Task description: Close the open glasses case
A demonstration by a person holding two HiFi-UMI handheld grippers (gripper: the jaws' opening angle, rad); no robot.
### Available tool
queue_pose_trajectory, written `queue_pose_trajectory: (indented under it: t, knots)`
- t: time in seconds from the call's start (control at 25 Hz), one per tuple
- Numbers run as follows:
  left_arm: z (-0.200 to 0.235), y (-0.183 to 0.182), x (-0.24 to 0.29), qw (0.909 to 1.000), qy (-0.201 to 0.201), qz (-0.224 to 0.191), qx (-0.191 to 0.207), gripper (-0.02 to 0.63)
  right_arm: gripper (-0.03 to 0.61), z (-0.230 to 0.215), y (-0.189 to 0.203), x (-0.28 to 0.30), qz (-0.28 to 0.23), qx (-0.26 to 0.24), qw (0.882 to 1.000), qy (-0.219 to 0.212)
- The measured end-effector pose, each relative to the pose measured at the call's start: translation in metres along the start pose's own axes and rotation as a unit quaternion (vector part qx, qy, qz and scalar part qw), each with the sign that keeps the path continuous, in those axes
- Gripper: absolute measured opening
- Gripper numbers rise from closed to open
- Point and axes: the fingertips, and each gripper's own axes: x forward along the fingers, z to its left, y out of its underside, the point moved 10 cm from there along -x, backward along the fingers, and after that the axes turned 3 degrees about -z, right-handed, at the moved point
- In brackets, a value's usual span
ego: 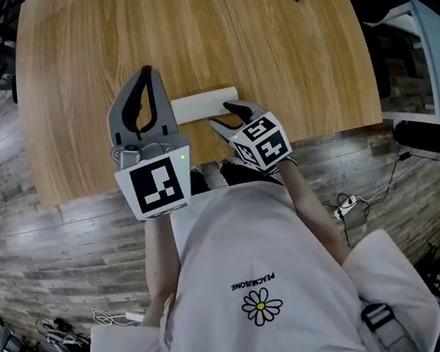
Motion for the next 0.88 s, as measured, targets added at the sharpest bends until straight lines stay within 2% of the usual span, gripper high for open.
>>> queue_pose_trajectory:
  t: [0.24, 0.52, 0.68, 0.88]
  knots:
    - [0.002, 0.000, 0.001, 1.0000, -0.002, -0.002, 0.001, 0.017, 0.211, -0.006, -0.011, -0.004, -0.015, -0.011, 1.000, 0.018]
    - [0.000, -0.006, 0.004, 0.9999, 0.002, -0.012, 0.005, 0.017, 0.198, -0.024, -0.078, -0.026, -0.114, -0.048, 0.990, 0.063]
    - [-0.002, -0.013, 0.005, 0.9997, 0.004, -0.021, 0.006, 0.017, 0.169, -0.022, -0.123, -0.052, -0.190, -0.081, 0.974, 0.096]
    - [-0.006, -0.025, 0.006, 0.9988, 0.009, -0.044, 0.017, 0.017, 0.081, -0.005, -0.160, -0.093, -0.298, -0.108, 0.938, 0.141]
